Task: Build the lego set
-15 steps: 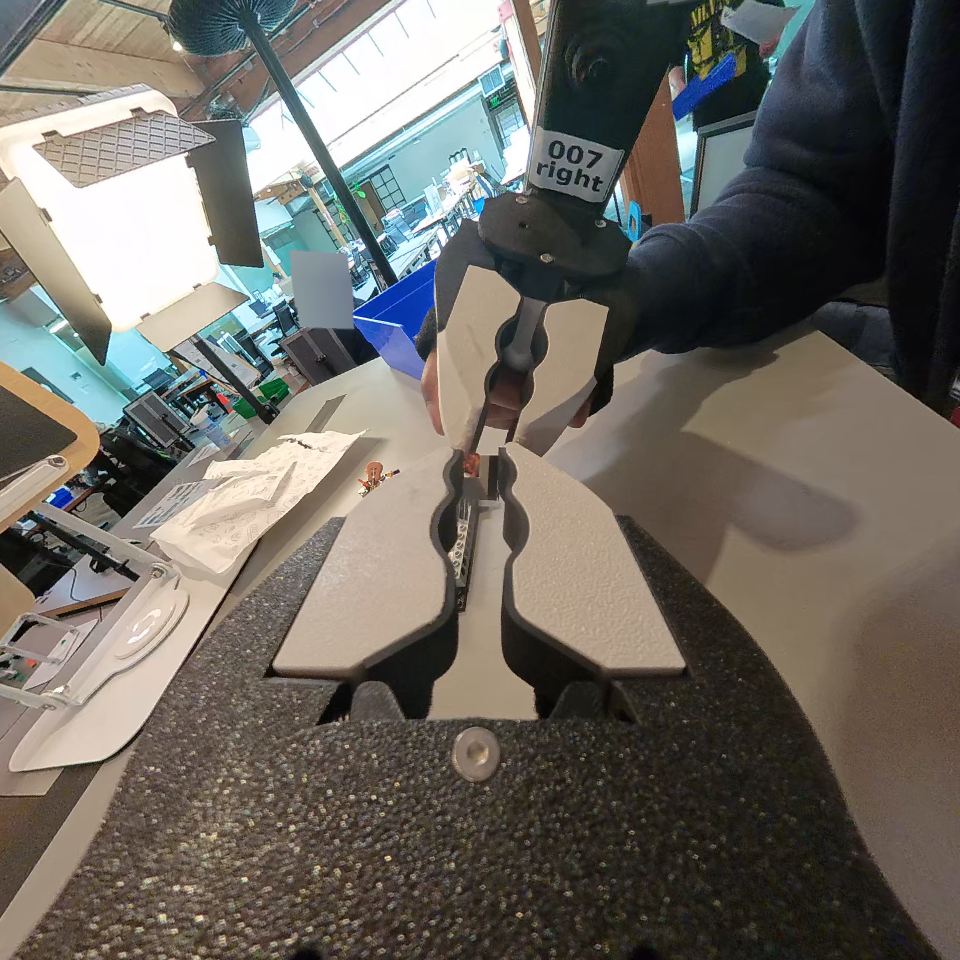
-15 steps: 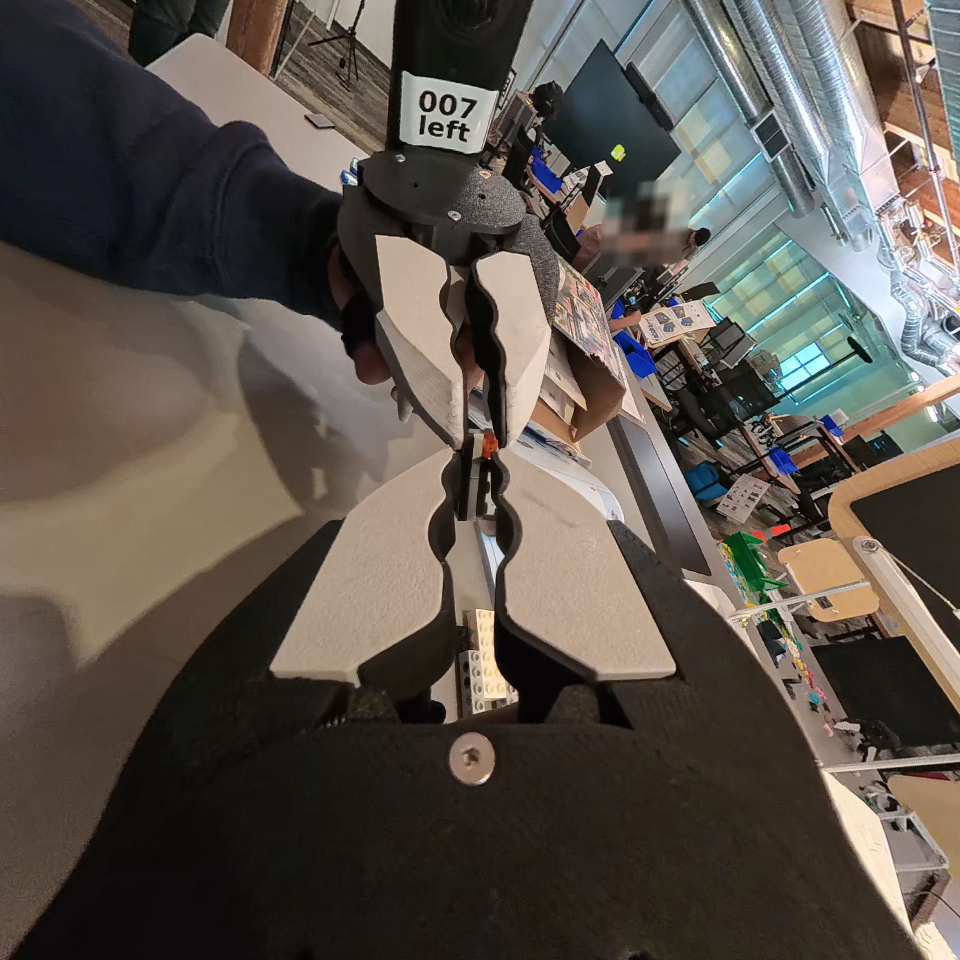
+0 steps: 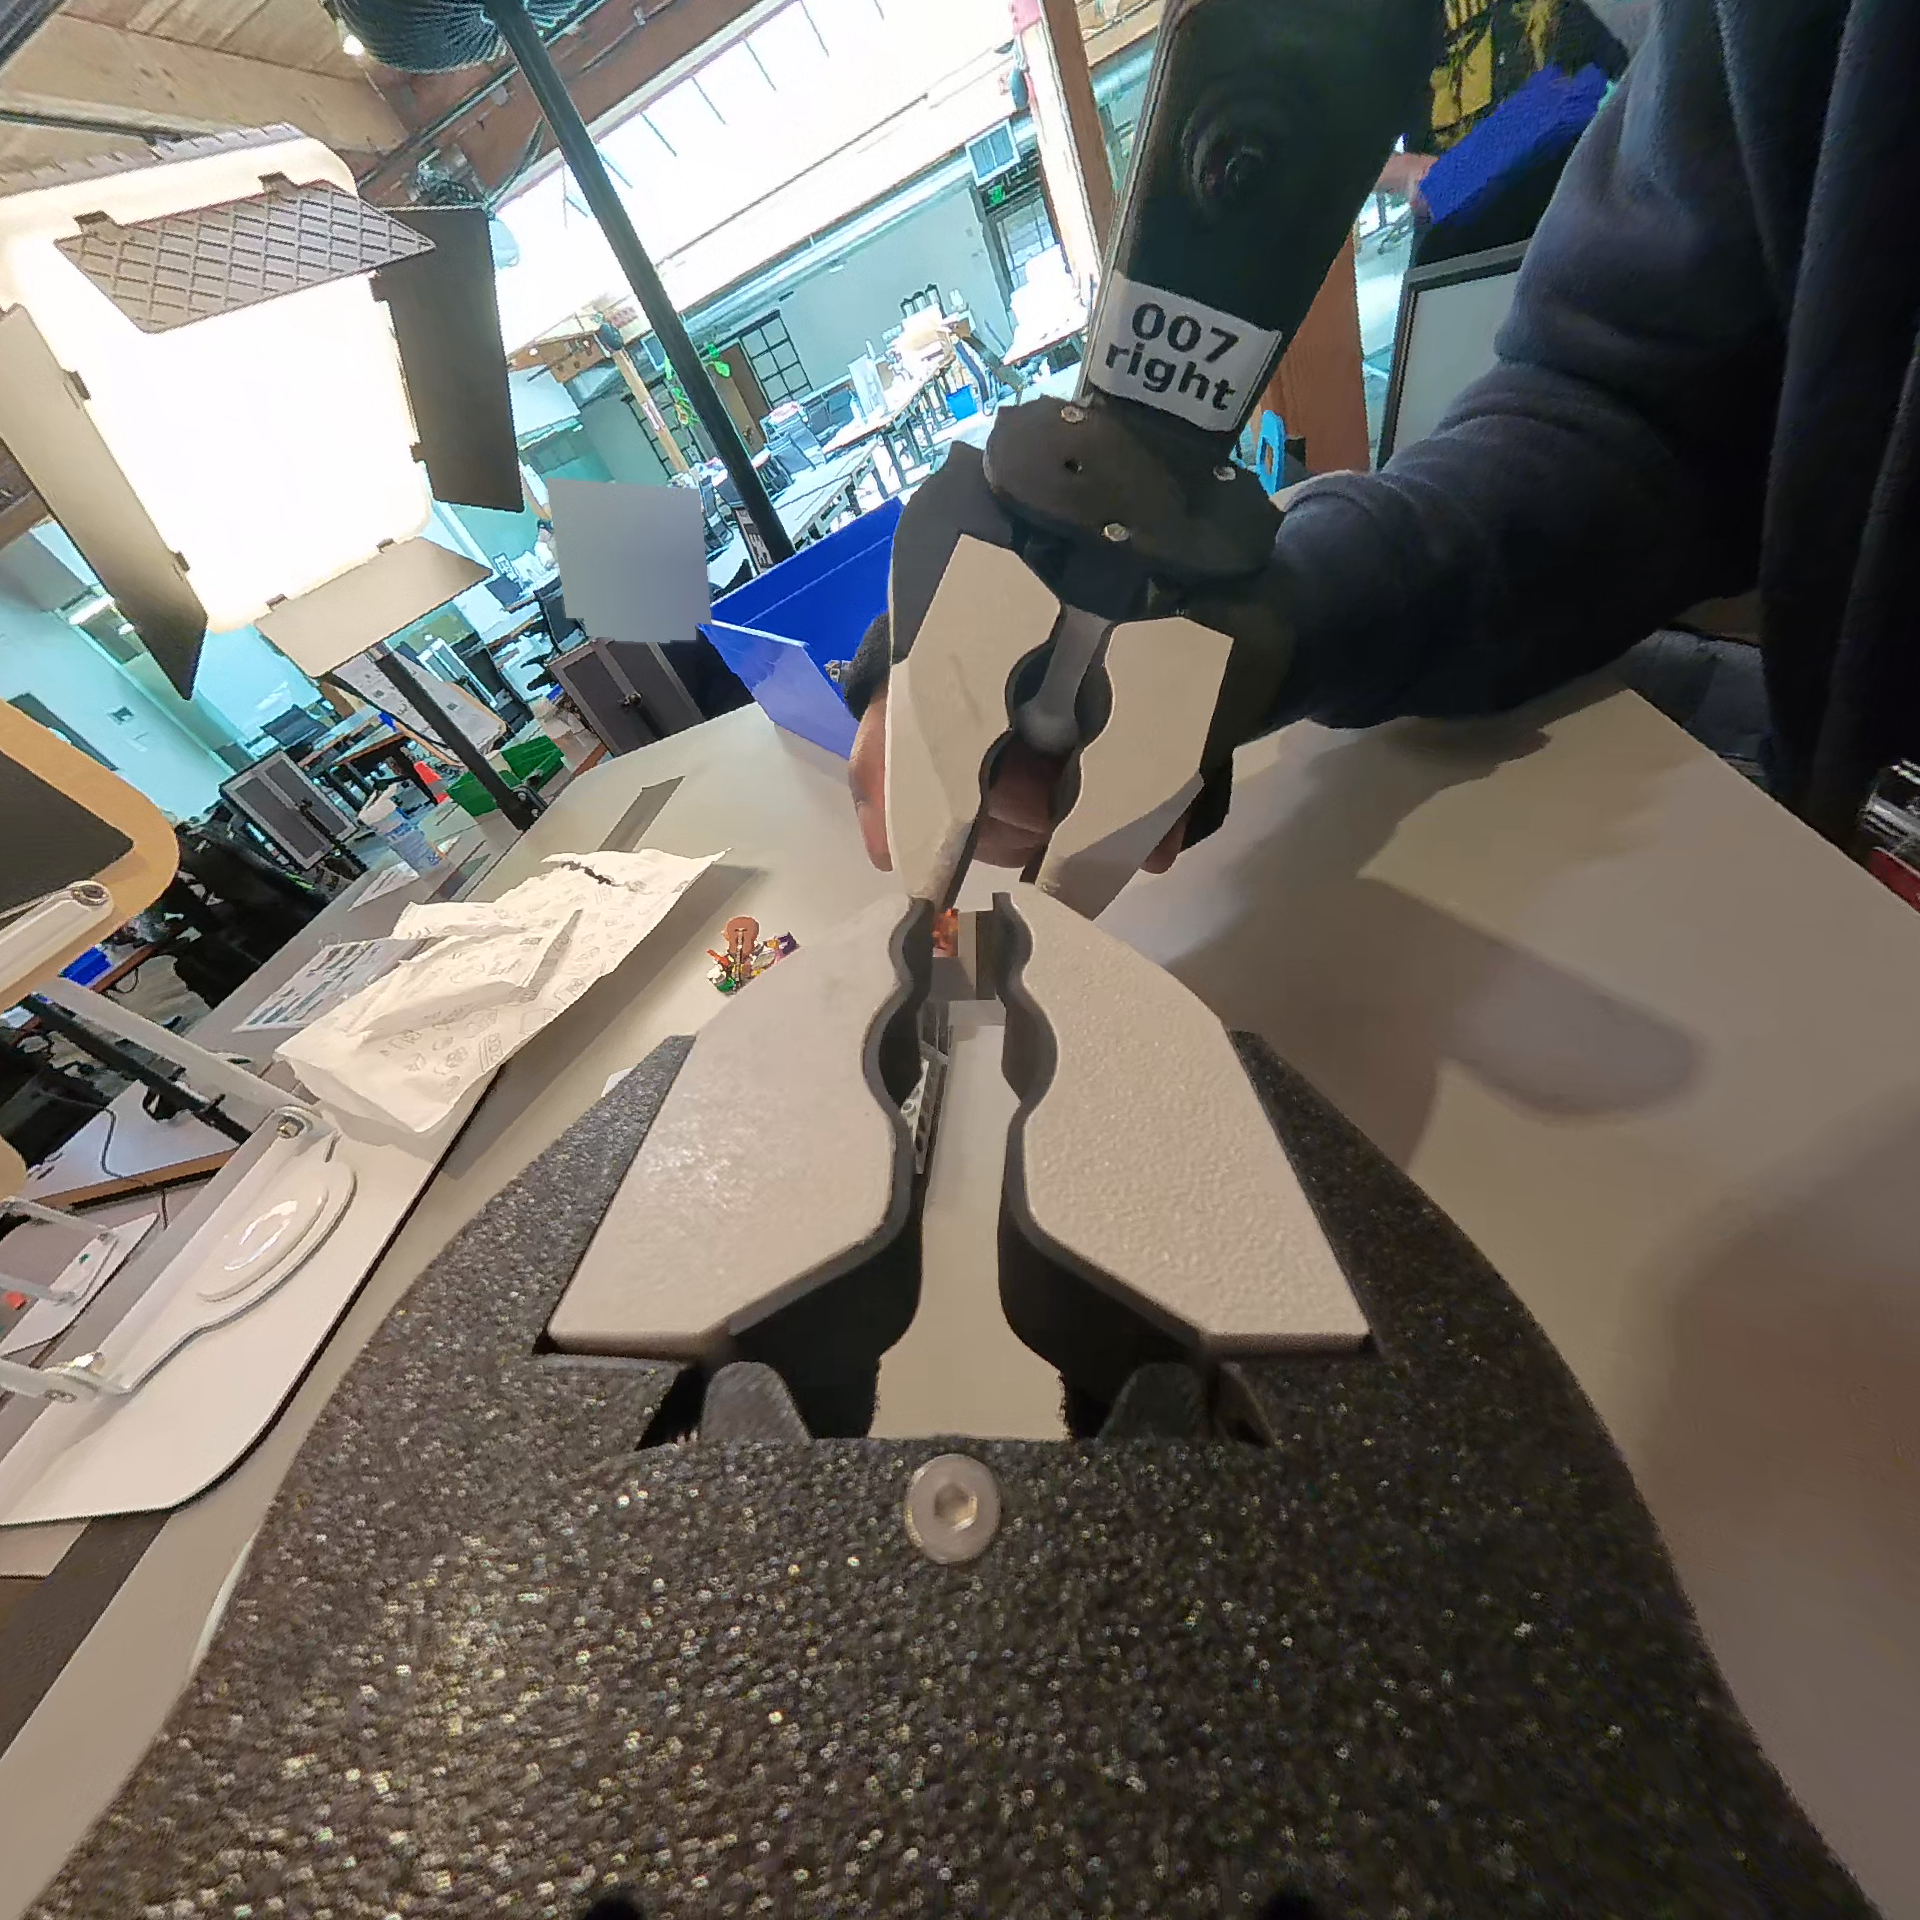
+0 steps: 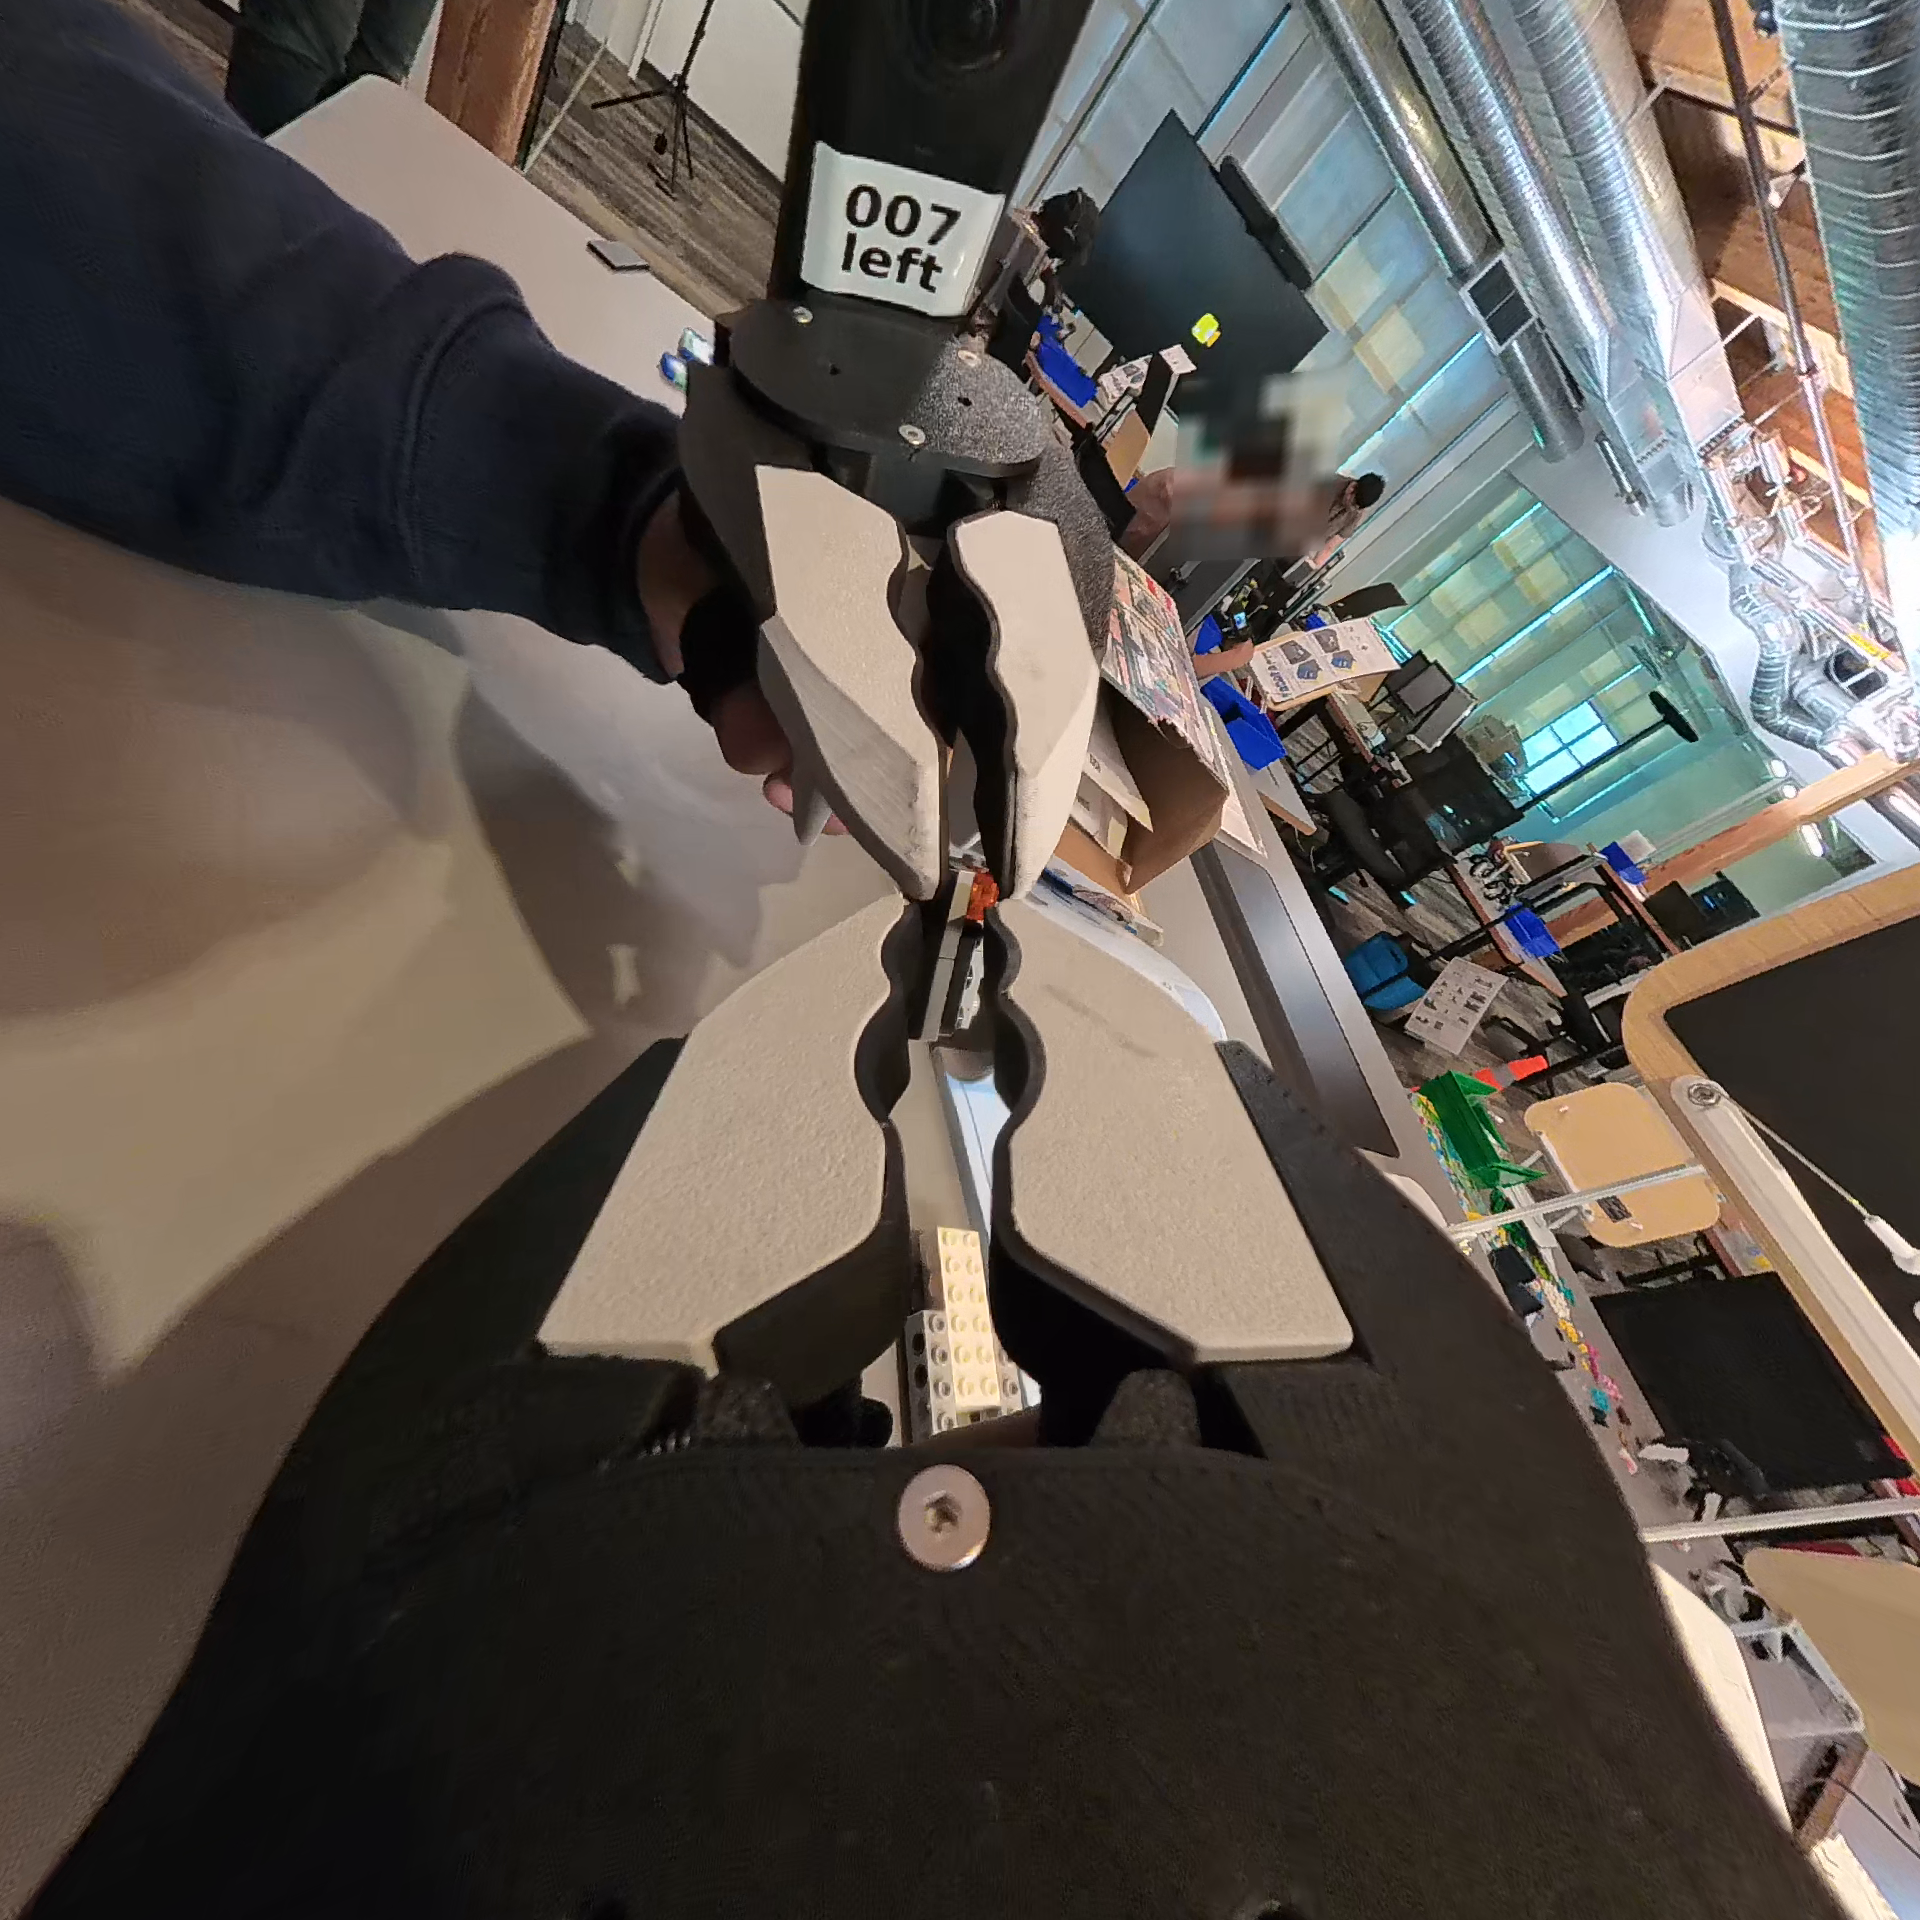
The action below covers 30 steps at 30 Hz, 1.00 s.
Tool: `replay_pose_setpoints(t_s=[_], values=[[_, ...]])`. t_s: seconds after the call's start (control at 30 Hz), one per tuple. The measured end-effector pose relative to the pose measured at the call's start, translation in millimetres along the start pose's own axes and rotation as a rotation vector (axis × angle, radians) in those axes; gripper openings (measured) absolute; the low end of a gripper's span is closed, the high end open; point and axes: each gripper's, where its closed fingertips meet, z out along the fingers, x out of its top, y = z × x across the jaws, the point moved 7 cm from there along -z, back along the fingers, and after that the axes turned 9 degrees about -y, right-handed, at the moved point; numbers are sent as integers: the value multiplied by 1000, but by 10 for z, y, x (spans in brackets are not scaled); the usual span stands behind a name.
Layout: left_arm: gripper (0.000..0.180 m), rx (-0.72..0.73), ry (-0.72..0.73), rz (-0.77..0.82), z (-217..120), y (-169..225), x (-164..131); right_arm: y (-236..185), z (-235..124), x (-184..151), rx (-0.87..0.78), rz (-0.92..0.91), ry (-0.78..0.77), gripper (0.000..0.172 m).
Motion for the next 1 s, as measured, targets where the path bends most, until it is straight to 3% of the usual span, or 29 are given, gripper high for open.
replay_pose_setpoints(t_s=[0.27,0.47,0.6,0.8,1.0], values=[[12,15,91,-59,12,-33,-15,36,-2,-16,-41,44,35,10],[33,21,149,-154,-29,-116,-64,17,30,-71,-35,74,51,10],[39,-32,176,-230,-56,-156,-123,71,-27,-62,-36,161,155,10],[30,-67,226,-242,3,-117,-109,128,-84,-43,-4,337,340,10],[22,-69,243,-235,69,-79,-94,74,-18,-60,15,374,371,10]])
